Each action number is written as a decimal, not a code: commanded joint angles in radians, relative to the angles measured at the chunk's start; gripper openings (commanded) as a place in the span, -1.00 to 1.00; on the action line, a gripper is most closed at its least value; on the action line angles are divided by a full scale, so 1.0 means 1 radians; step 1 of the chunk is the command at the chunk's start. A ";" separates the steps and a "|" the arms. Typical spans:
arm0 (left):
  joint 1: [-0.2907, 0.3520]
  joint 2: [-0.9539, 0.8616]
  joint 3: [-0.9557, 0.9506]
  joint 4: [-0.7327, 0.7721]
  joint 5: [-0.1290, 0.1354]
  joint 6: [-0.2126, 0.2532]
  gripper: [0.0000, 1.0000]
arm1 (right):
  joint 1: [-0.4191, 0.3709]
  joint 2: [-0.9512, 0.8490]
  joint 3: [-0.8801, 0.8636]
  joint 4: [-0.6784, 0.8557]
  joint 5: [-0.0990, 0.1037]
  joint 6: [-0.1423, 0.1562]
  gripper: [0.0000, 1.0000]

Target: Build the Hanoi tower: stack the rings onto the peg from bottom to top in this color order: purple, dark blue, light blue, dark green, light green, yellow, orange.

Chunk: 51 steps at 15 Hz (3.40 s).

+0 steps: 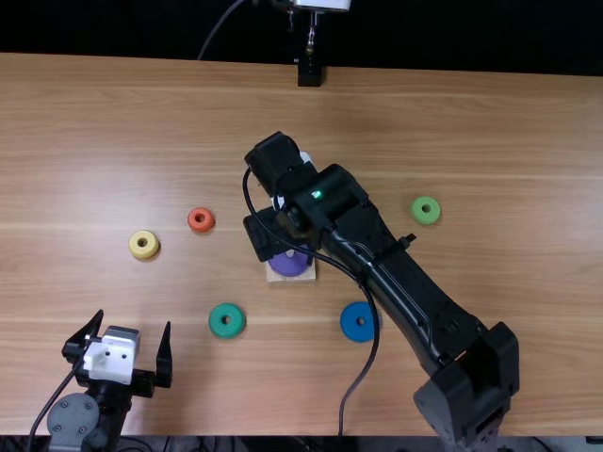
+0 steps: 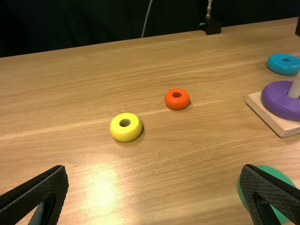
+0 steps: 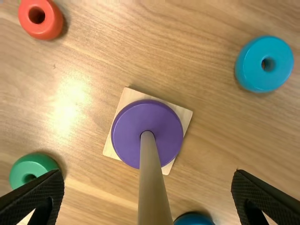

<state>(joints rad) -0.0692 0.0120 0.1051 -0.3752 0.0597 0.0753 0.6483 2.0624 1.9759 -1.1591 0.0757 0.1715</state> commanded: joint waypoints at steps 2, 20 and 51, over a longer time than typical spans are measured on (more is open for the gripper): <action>0.011 -0.012 -0.105 -0.079 0.016 0.013 1.00 | 0.016 -0.145 0.089 -0.007 0.013 0.007 1.00; 0.011 -0.012 -0.105 -0.079 0.016 0.013 1.00 | -0.165 -1.062 -0.419 0.009 0.164 -0.081 1.00; 0.011 -0.012 -0.105 -0.079 0.016 0.013 1.00 | -0.173 -0.550 -0.971 0.319 -0.111 0.031 1.00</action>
<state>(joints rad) -0.0692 0.0116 0.1051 -0.3752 0.0601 0.0750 0.4652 1.4857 1.0004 -0.8433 -0.0555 0.1867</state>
